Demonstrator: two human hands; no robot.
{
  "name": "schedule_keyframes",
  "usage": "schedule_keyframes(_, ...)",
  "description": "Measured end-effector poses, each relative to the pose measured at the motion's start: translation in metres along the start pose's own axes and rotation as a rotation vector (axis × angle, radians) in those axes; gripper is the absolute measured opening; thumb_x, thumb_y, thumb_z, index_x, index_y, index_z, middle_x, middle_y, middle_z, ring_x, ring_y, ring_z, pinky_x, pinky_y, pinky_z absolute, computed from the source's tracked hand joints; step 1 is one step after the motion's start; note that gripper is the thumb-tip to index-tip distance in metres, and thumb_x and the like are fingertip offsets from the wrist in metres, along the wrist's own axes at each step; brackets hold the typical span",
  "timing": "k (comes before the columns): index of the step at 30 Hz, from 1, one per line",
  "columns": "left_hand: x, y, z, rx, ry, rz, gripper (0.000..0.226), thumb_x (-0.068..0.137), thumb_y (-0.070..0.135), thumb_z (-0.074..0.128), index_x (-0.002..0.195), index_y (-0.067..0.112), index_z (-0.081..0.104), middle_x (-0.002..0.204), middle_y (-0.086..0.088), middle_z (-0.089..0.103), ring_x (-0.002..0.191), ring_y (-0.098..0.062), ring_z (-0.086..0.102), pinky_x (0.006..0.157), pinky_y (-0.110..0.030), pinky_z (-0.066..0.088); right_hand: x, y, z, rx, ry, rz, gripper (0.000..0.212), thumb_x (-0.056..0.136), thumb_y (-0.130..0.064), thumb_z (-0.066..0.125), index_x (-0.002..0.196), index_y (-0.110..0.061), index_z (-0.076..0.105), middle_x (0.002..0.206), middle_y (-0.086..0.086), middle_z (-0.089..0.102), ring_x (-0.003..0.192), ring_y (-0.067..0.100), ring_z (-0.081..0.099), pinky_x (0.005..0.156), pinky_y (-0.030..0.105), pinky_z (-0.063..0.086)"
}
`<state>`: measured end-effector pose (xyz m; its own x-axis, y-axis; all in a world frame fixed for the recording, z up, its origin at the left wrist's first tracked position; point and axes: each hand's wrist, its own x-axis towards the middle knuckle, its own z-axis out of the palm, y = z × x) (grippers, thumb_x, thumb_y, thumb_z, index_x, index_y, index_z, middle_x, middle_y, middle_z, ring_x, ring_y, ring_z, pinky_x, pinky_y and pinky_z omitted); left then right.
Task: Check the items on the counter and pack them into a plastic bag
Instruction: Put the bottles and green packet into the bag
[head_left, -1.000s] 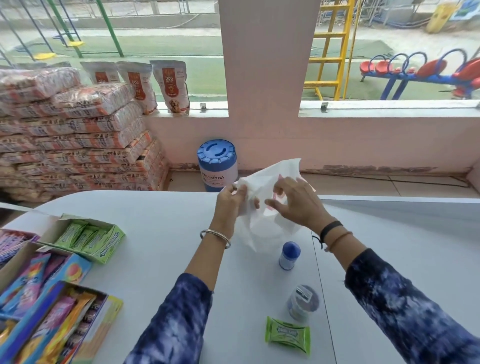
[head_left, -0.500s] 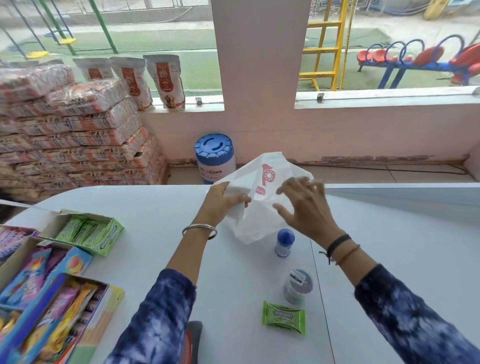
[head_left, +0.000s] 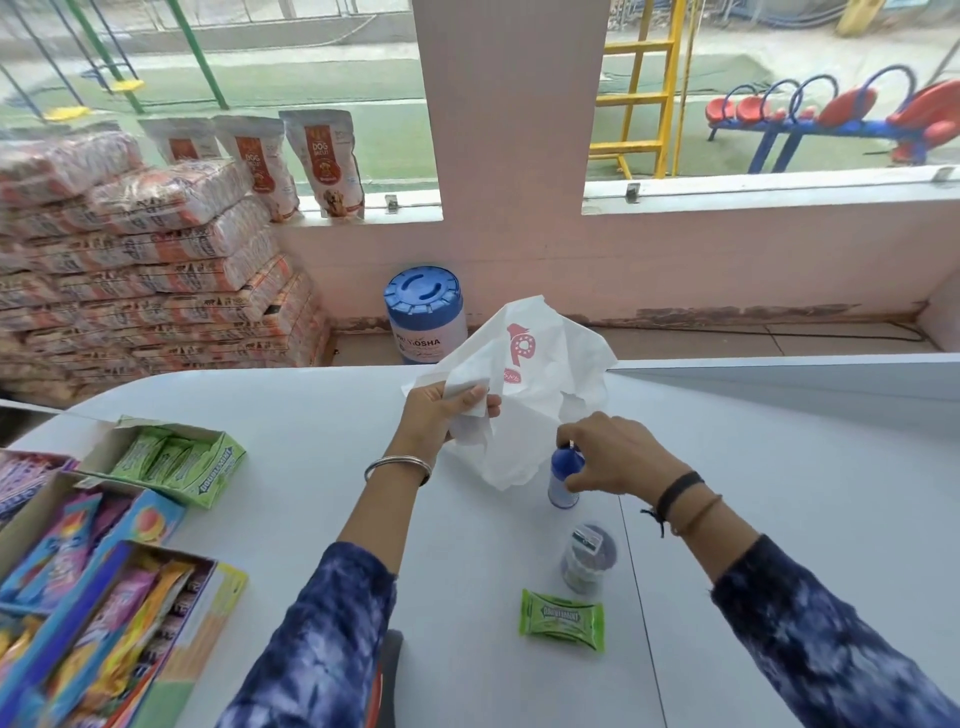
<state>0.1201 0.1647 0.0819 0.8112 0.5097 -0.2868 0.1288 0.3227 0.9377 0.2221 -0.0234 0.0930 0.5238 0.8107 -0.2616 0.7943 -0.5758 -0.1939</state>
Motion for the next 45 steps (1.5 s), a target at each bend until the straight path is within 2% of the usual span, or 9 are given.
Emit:
schedule_keyframes(8,0.003,-0.002,0.003,-0.155,-0.062,-0.072,0.015,0.087,0.008,0.057,0.098,0.009,0.068,0.080,-0.002,0.077,0.077,-0.016,0.073,0.071,-0.025,0.059,0.022,-0.007,-0.059,0.351,0.440,-0.008,0.028,0.066,-0.019,0.071,0.090,-0.006,0.065,0.089,0.009,0.058,0.078,0.025,0.053,0.069,0.034,0.048)
schedule_keyframes(16,0.003,-0.005,0.000,-0.294,-0.133,-0.299,0.009,0.081,0.005,0.061,0.075,0.007,0.068,0.049,0.003,0.061,0.043,-0.005,0.057,0.049,-0.013,0.051,0.103,-0.011,-0.002,0.267,0.220,0.151,0.023,0.079,-0.010,0.062,0.098,0.003,0.061,0.109,0.022,0.055,0.096,0.040,0.058,0.073,0.036,0.043)
schedule_keyframes(22,0.004,-0.009,-0.002,-0.298,-0.178,-0.217,0.027,0.087,-0.001,0.053,0.071,0.005,0.074,0.071,-0.007,0.075,0.068,-0.015,0.072,0.072,-0.021,0.059,0.088,-0.010,0.011,0.288,0.206,0.101,0.042,0.082,-0.006,0.061,0.122,-0.001,0.050,0.120,0.019,0.053,0.109,0.037,0.054,0.087,0.040,0.046)
schedule_keyframes(26,0.004,-0.009,-0.002,-0.348,-0.148,-0.209,0.018,0.085,-0.004,0.054,0.088,0.004,0.070,0.081,-0.008,0.077,0.079,-0.015,0.073,0.071,-0.023,0.059,0.019,-0.020,-0.004,0.355,0.395,-0.039,0.036,0.081,-0.027,0.068,0.111,-0.012,0.055,0.109,0.006,0.059,0.094,0.025,0.059,0.068,0.031,0.045)
schedule_keyframes(29,0.001,-0.009,0.000,-0.399,-0.125,-0.222,0.017,0.085,-0.005,0.053,0.089,0.002,0.069,0.079,-0.009,0.076,0.076,-0.015,0.073,0.066,-0.020,0.059,-0.040,-0.017,0.003,0.204,0.011,0.106,0.063,0.066,-0.060,0.069,0.111,-0.021,0.050,0.109,-0.003,0.055,0.103,0.019,0.055,0.079,0.034,0.046)
schedule_keyframes(32,-0.004,-0.009,0.003,-0.433,-0.103,-0.236,0.016,0.085,-0.007,0.053,0.092,0.000,0.066,0.079,-0.010,0.076,0.075,-0.016,0.073,0.066,-0.020,0.059,-0.070,-0.015,0.027,0.069,-0.274,0.146,0.066,0.064,-0.054,0.071,0.116,-0.024,0.044,0.116,-0.002,0.053,0.107,0.022,0.054,0.078,0.032,0.041)
schedule_keyframes(39,-0.010,-0.009,0.006,-0.418,-0.070,-0.237,0.015,0.086,-0.005,0.052,0.089,0.000,0.066,0.074,-0.009,0.076,0.069,-0.015,0.073,0.063,-0.020,0.059,-0.064,-0.012,0.006,0.347,0.116,0.104,0.042,0.065,-0.040,0.070,0.097,-0.018,0.052,0.097,0.002,0.047,0.082,0.025,0.055,0.070,0.036,0.049)
schedule_keyframes(42,-0.010,-0.010,0.003,-0.379,-0.061,-0.207,0.013,0.085,-0.003,0.055,0.089,0.001,0.066,0.074,-0.008,0.076,0.069,-0.015,0.073,0.070,-0.022,0.059,-0.038,-0.023,-0.015,0.336,0.432,0.120,0.042,0.069,-0.040,0.071,0.098,-0.015,0.053,0.096,0.002,0.049,0.071,0.026,0.054,0.053,0.028,0.037)
schedule_keyframes(45,-0.012,-0.009,0.000,-0.343,-0.056,-0.191,0.013,0.085,-0.003,0.055,0.090,0.000,0.066,0.073,-0.008,0.076,0.068,-0.016,0.072,0.074,-0.023,0.058,0.000,-0.033,-0.014,0.309,0.533,0.166,0.048,0.072,-0.038,0.071,0.105,-0.011,0.049,0.101,0.007,0.056,0.075,0.030,0.058,0.057,0.026,0.033)
